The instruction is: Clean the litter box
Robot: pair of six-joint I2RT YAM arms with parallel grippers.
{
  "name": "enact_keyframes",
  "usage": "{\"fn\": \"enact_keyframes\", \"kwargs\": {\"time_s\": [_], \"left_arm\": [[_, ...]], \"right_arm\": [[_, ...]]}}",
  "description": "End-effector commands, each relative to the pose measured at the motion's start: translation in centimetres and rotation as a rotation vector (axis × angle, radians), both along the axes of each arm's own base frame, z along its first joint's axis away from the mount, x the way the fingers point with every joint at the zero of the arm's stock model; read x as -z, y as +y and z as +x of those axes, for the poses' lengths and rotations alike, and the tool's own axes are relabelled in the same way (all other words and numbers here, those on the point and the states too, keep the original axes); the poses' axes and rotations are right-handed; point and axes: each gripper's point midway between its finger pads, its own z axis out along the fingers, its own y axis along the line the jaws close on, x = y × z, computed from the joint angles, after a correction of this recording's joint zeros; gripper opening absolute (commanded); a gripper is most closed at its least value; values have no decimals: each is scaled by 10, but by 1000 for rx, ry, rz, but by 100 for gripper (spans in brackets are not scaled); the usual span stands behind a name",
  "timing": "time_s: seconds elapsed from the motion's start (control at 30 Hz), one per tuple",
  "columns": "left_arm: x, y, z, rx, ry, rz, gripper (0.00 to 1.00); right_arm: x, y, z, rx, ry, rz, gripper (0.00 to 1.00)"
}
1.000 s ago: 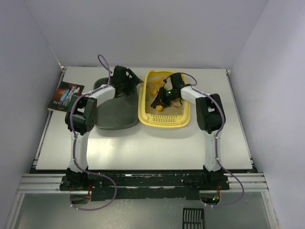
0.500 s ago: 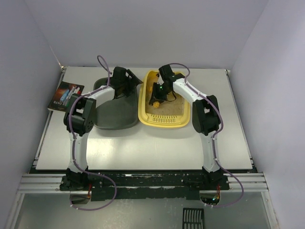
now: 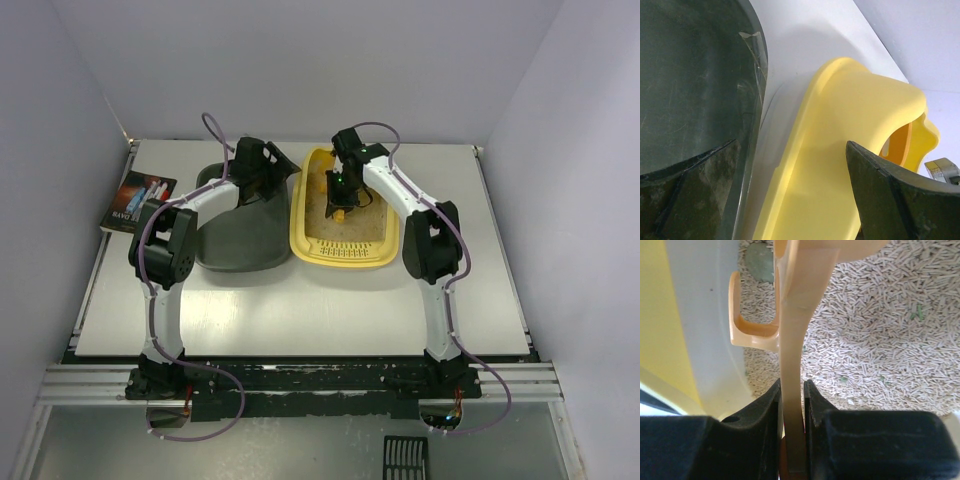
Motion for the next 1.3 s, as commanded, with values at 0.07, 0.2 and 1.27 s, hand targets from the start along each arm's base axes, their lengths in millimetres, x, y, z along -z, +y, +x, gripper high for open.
{"fn": "enact_keyframes", "kwargs": {"time_s": [0.07, 0.2, 1.27], "left_arm": [[-14, -3, -5, 5, -28, 10, 99], [-13, -4, -3, 7, -26, 9, 99], [-16, 11, 4, -25, -50, 49, 99]], "right_arm": [[4, -5, 14, -13, -105, -119, 0], [12, -3, 17, -18, -102, -119, 0], [43, 32, 26, -106, -49, 0, 0]]}}
